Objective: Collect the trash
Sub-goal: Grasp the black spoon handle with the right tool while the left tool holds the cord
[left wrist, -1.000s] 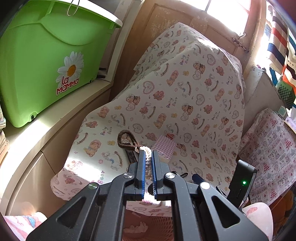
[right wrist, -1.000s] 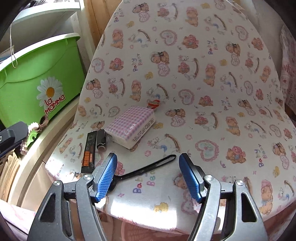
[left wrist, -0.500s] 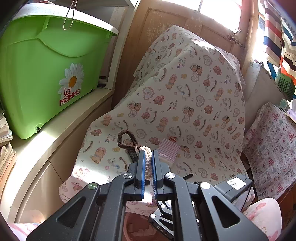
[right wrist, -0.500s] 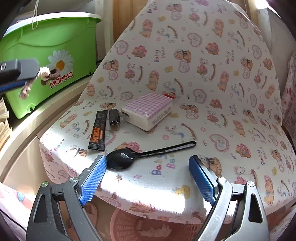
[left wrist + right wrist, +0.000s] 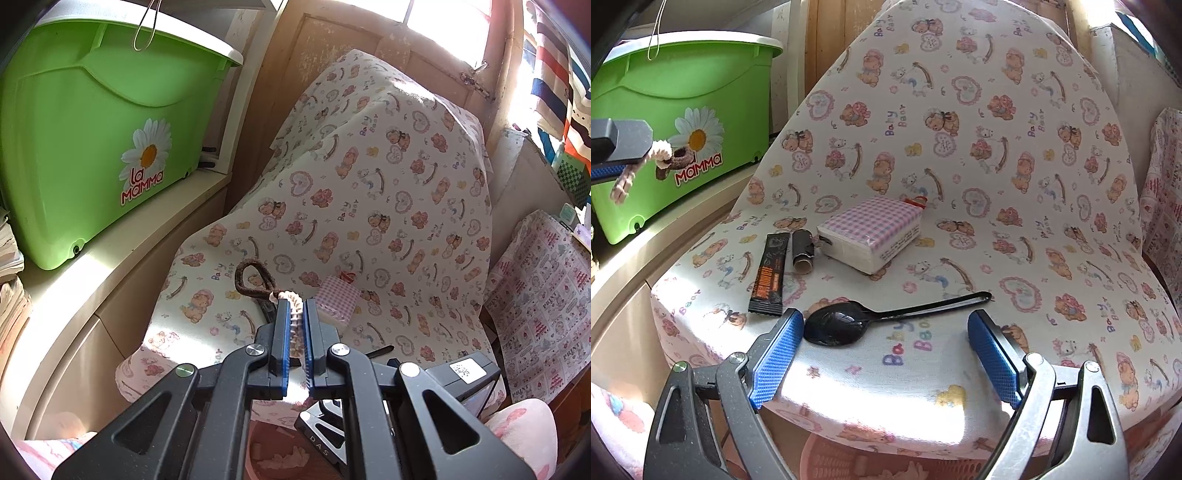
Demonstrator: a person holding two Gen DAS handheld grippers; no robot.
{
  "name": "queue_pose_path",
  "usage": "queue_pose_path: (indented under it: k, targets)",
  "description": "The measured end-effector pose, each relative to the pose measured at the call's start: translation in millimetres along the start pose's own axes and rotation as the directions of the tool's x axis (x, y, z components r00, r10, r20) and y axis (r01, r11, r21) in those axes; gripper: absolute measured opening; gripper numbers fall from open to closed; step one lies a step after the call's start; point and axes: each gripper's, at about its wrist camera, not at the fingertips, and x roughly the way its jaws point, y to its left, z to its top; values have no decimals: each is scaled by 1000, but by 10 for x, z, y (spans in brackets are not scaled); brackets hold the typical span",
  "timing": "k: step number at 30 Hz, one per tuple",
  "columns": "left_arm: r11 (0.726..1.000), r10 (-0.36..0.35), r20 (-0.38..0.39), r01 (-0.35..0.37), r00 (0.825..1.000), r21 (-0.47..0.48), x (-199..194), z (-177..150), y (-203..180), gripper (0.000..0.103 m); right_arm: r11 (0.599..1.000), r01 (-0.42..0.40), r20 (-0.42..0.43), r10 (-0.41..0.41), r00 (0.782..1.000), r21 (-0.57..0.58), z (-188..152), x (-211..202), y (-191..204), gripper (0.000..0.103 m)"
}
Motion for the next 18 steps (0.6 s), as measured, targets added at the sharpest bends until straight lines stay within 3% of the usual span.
queue_pose_path:
  k: [4,10,14,18]
  targets:
    - [1000,0,-2,0,1000,-2,10,-1,1,6,1000,17,0,-17,1000,22,19,-27,-163,82]
    - [1000,-5,-2,5,1000,6,15,-14,-23,6,1000,-14,-19,15,1000,26,45,-79,-393,46]
    - [1000,-2,-1,2,1000,19,14,-26,-64,6,996,-66,-33,67,997,54,25,-139,-534,17]
    - [1000,-2,-4,2,1000,18,20,-26,-76,6,991,-97,-38,101,994,95,10,-219,-652,13]
